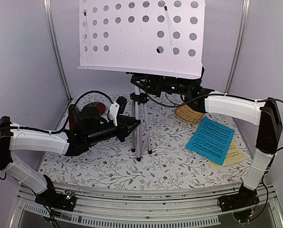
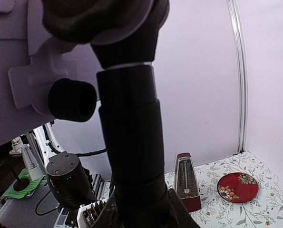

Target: Pack up the instrument practice props

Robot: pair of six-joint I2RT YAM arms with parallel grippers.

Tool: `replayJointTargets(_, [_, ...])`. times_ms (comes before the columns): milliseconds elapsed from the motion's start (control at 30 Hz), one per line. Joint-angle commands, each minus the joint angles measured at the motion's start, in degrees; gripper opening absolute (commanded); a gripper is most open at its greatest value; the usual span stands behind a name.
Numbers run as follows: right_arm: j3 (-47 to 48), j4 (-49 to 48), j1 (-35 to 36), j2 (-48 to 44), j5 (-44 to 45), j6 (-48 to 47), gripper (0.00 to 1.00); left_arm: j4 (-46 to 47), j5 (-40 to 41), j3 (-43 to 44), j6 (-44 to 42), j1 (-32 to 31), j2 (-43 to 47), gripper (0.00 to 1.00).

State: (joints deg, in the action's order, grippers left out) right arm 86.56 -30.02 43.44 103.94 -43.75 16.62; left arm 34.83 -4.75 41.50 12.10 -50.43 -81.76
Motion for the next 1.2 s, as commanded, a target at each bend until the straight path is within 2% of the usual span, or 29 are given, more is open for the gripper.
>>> replayJointTargets(0, [-2.0, -2.22, 2.53, -3.86, -2.57, -0.83, 0.01, 9.78, 8.31, -0.47, 0.69, -0.04, -0.59, 0.2])
replayJointTargets(100, [-2.79, -2.47, 2.56, -4.31, -1.85, -0.95, 0.01, 7.47, 10.54, -2.04, 0.14, -0.82, -0.32, 0.38])
replayJointTargets(367, [-3.97, -4.05, 2.57, -4.79, -0.78, -0.33, 0.01, 7.1, 11.26, -4.01, -1.49, -2.02, -0.63, 0.75])
replayJointTargets(567, [-4.9, -5.16, 2.55, -5.24, -0.23, 0.54, 0.01, 8.87, 13.88, 0.86, -0.89, -2.4, -7.01, 0.89])
replayJointTargets(767, [-5.85, -5.46, 2.59, -5.98, 1.55, 1.2, 0.01, 15.55, 14.08, 4.84, -1.8, -3.29, -13.76, 0.93])
replayJointTargets(1000, [-8.12, -6.9, 2.6, -7.48, 5.66, 2.17, 0.01, 21.62, 20.13, 6.98, -1.98, -4.71, -18.3, 0.91])
replayJointTargets(1067, [-8.93, -7.44, 2.53, -8.05, 7.08, 2.25, 0.01, 22.58, 21.89, 7.17, -1.82, -4.99, -18.96, 0.85])
replayJointTargets(1167, [-10.2, -7.77, 2.54, -9.23, 10.15, 2.53, 0.01, 23.94, 23.14, 6.57, -1.98, -5.66, -19.15, 0.67])
